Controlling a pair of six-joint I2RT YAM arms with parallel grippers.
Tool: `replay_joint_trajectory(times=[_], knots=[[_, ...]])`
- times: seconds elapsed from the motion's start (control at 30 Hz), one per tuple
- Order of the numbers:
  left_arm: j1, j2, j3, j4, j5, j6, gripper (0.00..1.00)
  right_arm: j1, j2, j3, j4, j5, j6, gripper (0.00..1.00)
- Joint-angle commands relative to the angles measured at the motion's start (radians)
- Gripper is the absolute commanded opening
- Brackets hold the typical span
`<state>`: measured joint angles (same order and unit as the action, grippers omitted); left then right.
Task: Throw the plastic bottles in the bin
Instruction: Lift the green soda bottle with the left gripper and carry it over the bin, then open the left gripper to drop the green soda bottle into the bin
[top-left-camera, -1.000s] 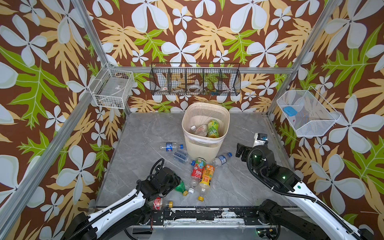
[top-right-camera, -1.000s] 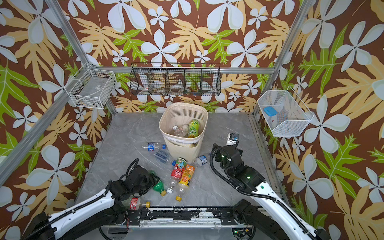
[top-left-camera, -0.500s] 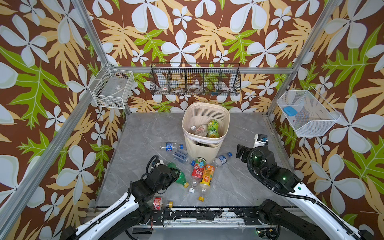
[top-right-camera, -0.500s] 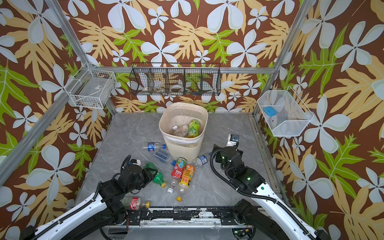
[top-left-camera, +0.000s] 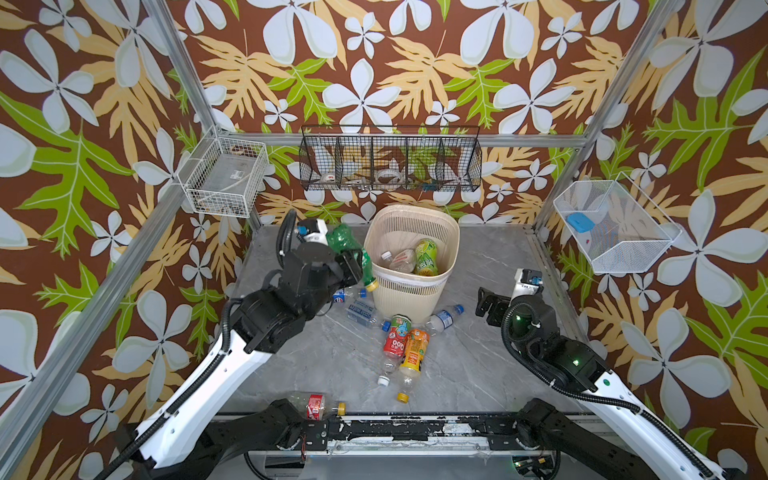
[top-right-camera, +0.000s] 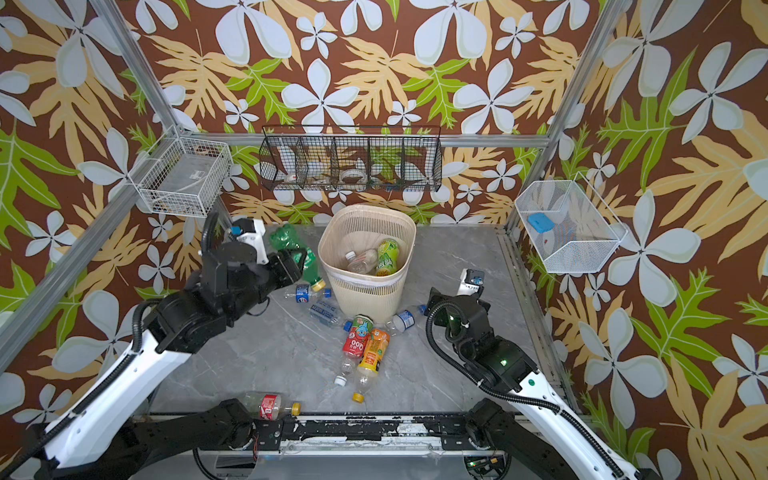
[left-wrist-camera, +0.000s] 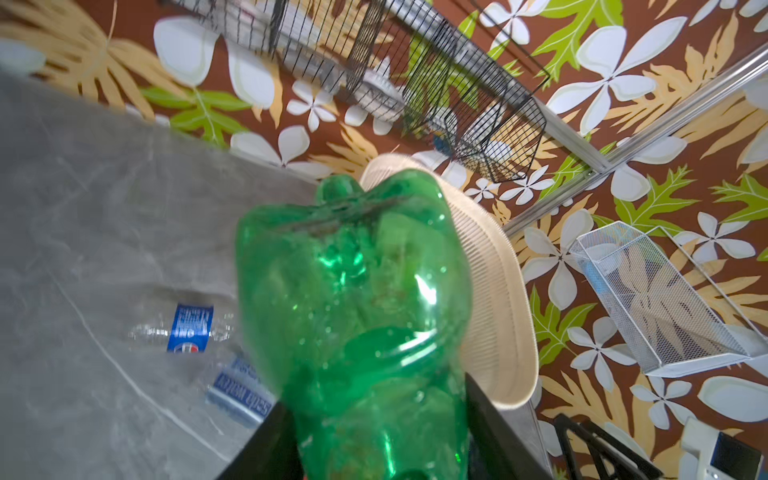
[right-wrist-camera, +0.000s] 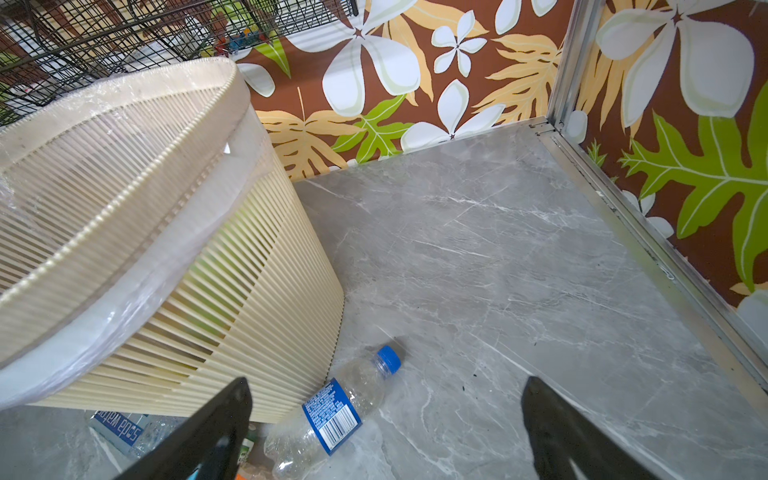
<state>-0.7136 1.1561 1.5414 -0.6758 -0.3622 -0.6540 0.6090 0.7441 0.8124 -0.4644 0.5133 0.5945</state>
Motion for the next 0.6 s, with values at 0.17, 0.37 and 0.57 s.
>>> replay_joint_trajectory(times=[0.17,0.37,0.57], knots=[[0.002,0.424,0.475,-0.161,-0.044,0.354,0.53,0.000,-0.017,0.010,-0.029,0.034,0.010,1.00],[0.003,0.632,0.682,-0.259,-0.118,0.397,0.53,0.000,-0.021,0.021,-0.051,0.045,0.006,1.00],[0.002,0.628,0.637,-0.204,-0.123,0.399,0.53,0.000,-0.031,0.021,-0.060,0.049,0.009,0.99]])
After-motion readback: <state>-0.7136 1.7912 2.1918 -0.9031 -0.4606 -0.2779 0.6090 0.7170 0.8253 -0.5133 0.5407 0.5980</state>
